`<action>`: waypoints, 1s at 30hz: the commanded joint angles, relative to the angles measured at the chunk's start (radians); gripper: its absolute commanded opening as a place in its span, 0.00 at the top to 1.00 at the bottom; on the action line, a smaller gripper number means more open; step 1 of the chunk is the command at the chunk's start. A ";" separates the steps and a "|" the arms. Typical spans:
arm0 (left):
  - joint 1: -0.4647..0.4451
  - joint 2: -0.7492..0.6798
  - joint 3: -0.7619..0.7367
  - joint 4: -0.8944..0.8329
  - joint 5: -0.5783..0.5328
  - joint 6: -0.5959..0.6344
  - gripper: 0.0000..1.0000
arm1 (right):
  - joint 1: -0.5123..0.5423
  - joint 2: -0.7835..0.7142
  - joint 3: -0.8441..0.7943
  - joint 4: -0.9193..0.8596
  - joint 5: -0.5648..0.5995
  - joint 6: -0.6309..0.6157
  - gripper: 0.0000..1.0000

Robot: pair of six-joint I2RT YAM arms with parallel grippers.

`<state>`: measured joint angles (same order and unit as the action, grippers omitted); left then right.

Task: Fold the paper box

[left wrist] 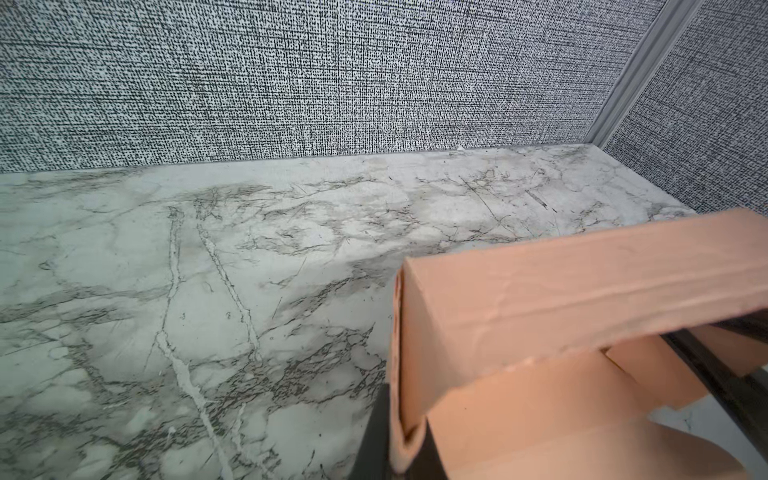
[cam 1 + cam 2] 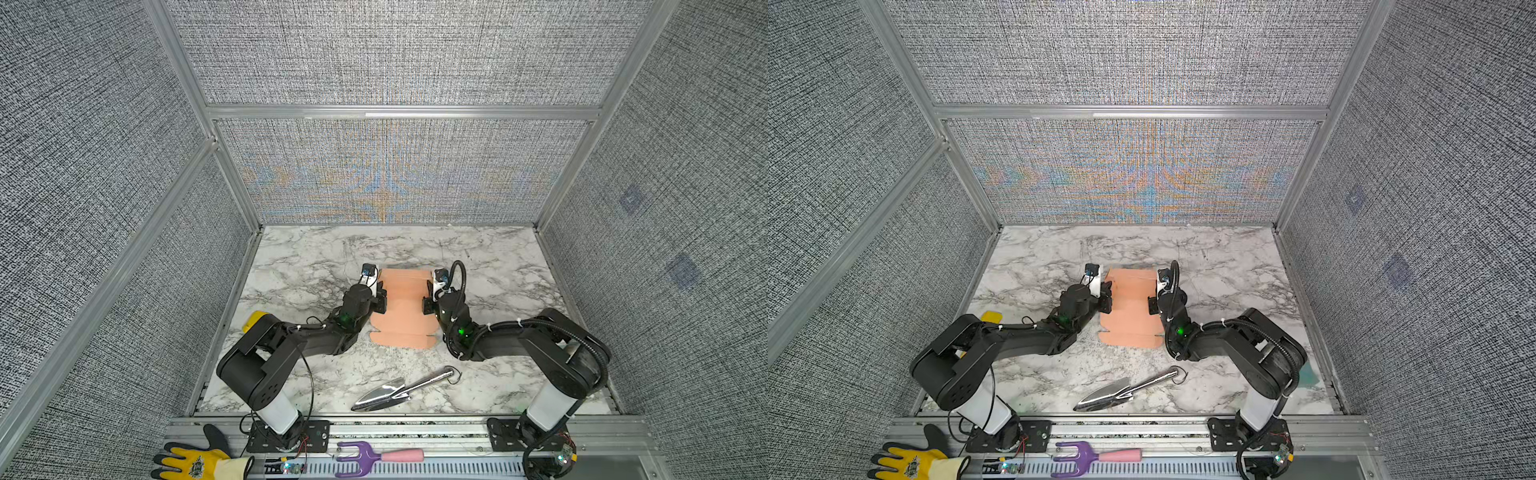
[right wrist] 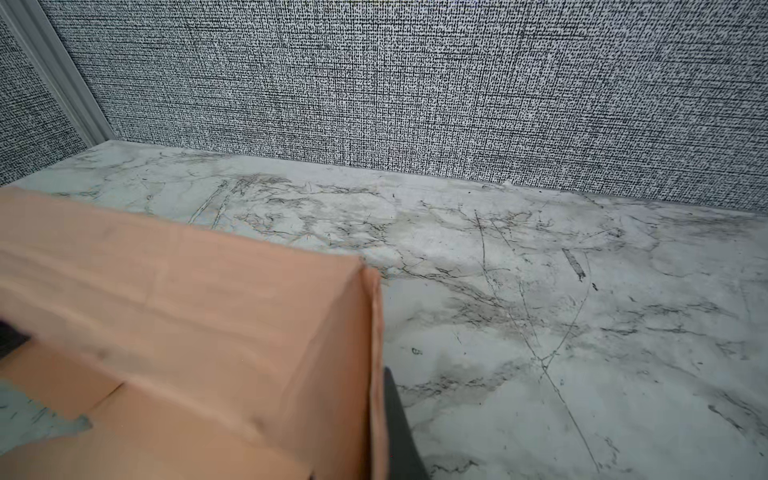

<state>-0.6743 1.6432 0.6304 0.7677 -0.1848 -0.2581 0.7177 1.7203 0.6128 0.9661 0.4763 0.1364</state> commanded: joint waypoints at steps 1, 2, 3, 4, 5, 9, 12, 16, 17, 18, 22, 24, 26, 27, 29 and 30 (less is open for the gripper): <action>0.001 0.012 -0.007 0.089 -0.026 0.019 1.00 | 0.000 -0.014 -0.010 0.043 -0.055 0.001 0.67; 0.001 0.016 -0.007 0.098 -0.031 0.020 1.00 | 0.000 -0.019 -0.013 0.031 -0.062 0.002 0.59; 0.001 0.021 -0.006 0.103 -0.033 0.019 1.00 | 0.001 -0.028 -0.019 0.026 -0.068 0.005 0.55; -0.002 0.025 -0.007 0.106 -0.040 0.015 1.00 | 0.000 -0.036 -0.030 0.023 -0.073 0.010 0.49; -0.001 0.029 -0.006 0.112 -0.042 0.013 1.00 | 0.002 -0.049 -0.041 0.020 -0.075 0.010 0.45; -0.001 0.048 0.006 0.116 -0.045 0.016 1.00 | 0.000 -0.129 -0.077 -0.048 -0.094 0.009 0.34; -0.001 0.061 0.009 0.122 -0.045 0.017 1.00 | 0.000 -0.213 -0.105 -0.116 -0.116 0.018 0.33; -0.002 0.073 0.017 0.128 -0.048 0.020 1.00 | -0.001 -0.329 -0.110 -0.240 -0.170 0.035 0.33; -0.002 0.077 0.019 0.130 -0.048 0.022 1.00 | -0.001 -0.353 -0.109 -0.258 -0.184 0.039 0.33; -0.002 0.079 0.020 0.131 -0.048 0.024 1.00 | -0.001 -0.379 -0.104 -0.284 -0.204 0.042 0.33; -0.003 0.089 0.025 0.132 -0.048 0.023 1.00 | -0.006 -0.429 -0.018 -0.416 -0.229 0.065 0.34; -0.004 0.093 0.026 0.134 -0.045 0.024 1.00 | -0.012 -0.408 0.065 -0.500 -0.232 0.079 0.35; -0.005 0.095 0.024 0.137 -0.044 0.022 1.00 | -0.013 -0.367 0.153 -0.570 -0.233 0.086 0.37; -0.005 0.095 0.021 0.142 -0.044 0.022 1.00 | -0.014 -0.336 0.196 -0.600 -0.231 0.084 0.38; -0.005 0.095 0.019 0.143 -0.044 0.022 1.00 | -0.014 -0.278 0.271 -0.636 -0.230 0.069 0.39; -0.007 0.095 0.019 0.143 -0.043 0.025 1.00 | -0.014 -0.247 0.303 -0.650 -0.231 0.057 0.40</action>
<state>-0.6781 1.7370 0.6502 0.8692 -0.2291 -0.2398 0.7052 1.4292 0.8600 0.4271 0.2527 0.1986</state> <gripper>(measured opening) 0.071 0.601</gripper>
